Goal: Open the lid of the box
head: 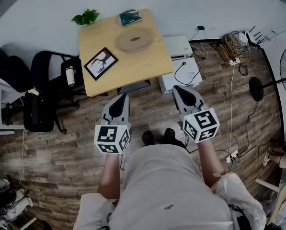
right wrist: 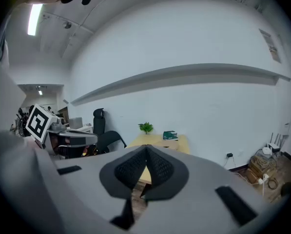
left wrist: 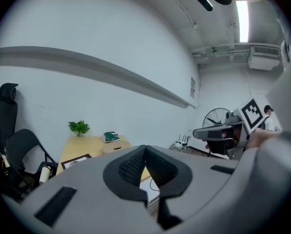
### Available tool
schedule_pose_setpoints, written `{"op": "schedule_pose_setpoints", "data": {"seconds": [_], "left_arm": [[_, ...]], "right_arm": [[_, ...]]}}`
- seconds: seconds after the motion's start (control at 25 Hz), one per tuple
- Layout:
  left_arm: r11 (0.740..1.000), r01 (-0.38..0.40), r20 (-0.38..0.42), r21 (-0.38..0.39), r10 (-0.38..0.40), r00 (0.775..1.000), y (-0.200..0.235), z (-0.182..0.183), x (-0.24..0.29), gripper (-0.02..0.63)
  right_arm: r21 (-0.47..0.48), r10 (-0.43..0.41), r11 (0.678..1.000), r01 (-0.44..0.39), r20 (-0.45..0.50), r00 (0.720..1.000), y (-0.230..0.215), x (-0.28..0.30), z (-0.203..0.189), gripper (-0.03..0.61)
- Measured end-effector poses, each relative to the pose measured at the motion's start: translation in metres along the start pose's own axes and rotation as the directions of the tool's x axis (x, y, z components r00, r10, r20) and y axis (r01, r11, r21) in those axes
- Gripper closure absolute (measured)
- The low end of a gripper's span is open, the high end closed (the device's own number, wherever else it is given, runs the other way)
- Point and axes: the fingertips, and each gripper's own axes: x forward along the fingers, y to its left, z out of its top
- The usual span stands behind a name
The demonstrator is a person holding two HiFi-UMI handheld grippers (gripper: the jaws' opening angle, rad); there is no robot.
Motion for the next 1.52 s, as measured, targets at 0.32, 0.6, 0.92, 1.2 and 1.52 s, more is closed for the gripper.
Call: {"op": "schedule_pose_setpoints", "data": {"seconds": [0.32,0.6,0.92,1.2,1.52], "left_arm": [[1.0,0.003,-0.004,0.009,-0.003,1.0,0.004,-0.001,-0.001,0.607],[1.0,0.005,-0.002,0.01,-0.005,1.0,0.008,0.001,0.0,0.607],[1.0,-0.006,-0.008,0.012,0.006,1.0,0.013,-0.002,0.0,0.606],[1.0,-0.005,-0.021,0.009,0.005,1.0,0.014,-0.012,0.002,0.606],[1.0,-0.001,-0.016,0.02,0.001,1.0,0.016,-0.008,0.015,0.604]], "right_arm": [[-0.004,-0.002,1.0,0.002,-0.005,1.0,0.003,0.002,-0.001,0.58],[0.025,-0.018,1.0,0.018,-0.001,1.0,-0.001,0.007,0.0,0.578],[0.027,-0.018,0.999,0.019,-0.019,1.0,0.0,0.011,-0.005,0.578],[0.017,-0.016,1.0,0.016,-0.047,0.999,0.0,0.013,-0.014,0.545],[0.007,0.018,1.0,-0.017,-0.058,0.998,-0.007,0.025,-0.013,0.51]]}}
